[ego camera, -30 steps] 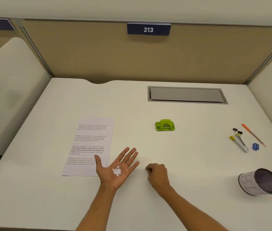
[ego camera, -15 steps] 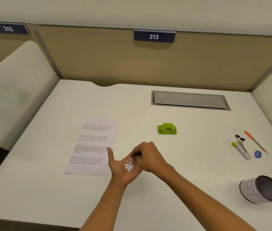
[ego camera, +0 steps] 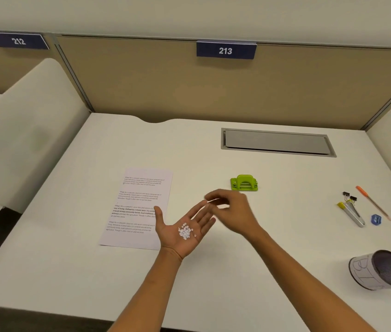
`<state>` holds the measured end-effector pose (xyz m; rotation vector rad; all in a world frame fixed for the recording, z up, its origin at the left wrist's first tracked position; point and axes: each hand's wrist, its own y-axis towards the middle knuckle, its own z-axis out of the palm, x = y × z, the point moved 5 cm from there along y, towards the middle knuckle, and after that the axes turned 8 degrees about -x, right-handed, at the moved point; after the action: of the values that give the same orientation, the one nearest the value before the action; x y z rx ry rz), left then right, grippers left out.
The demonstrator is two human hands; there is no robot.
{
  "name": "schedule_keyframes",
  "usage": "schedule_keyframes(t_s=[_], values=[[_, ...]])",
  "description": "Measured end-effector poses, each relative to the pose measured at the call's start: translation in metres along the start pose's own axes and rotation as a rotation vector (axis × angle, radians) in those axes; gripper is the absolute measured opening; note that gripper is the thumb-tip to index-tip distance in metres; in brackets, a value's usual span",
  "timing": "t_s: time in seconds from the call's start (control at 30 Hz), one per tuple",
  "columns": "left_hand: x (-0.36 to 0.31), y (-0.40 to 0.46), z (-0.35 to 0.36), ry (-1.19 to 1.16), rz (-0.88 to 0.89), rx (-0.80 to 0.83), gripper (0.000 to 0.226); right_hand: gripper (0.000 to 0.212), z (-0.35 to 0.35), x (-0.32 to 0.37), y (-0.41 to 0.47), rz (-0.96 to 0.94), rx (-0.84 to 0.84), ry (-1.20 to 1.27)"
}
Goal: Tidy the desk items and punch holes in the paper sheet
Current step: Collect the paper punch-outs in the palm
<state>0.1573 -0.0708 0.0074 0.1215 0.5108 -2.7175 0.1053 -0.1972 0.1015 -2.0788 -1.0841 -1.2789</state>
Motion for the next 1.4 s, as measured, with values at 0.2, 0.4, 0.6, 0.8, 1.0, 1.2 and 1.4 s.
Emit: schedule_keyframes(t_s=[0.2, 0.4, 0.6, 0.8, 1.0, 1.2, 1.4], values=[[-0.017, -0.013, -0.022, -0.096, 0.033, 0.046, 0.128, 0.018, -0.019, -0.102, -0.028, 0.266, 0.008, -0.266], [-0.027, -0.024, -0.037, -0.117, 0.085, 0.017, 0.126, 0.017, 0.012, -0.150, -0.064, 0.411, 0.115, -0.400], [-0.024, -0.029, -0.046, -0.120, 0.092, 0.031, 0.126, 0.033, 0.050, -0.133, -0.054, 0.171, 0.176, -0.319], [-0.023, -0.034, -0.045, -0.127, 0.098, 0.040, 0.125, 0.042, 0.033, -0.134, -0.039, 0.046, 0.089, -0.405], [-0.017, -0.036, -0.051, -0.135, 0.087, 0.036, 0.125, 0.036, 0.058, -0.133, -0.048, -0.268, 0.316, -0.824], [-0.016, -0.036, -0.049, -0.125, 0.091, 0.016, 0.125, 0.011, 0.058, -0.129, -0.067, -0.431, 0.259, -0.974], [-0.013, -0.033, -0.045, -0.116, 0.085, 0.013, 0.125, 0.018, 0.056, -0.136, -0.077, -0.361, 0.096, -0.905]])
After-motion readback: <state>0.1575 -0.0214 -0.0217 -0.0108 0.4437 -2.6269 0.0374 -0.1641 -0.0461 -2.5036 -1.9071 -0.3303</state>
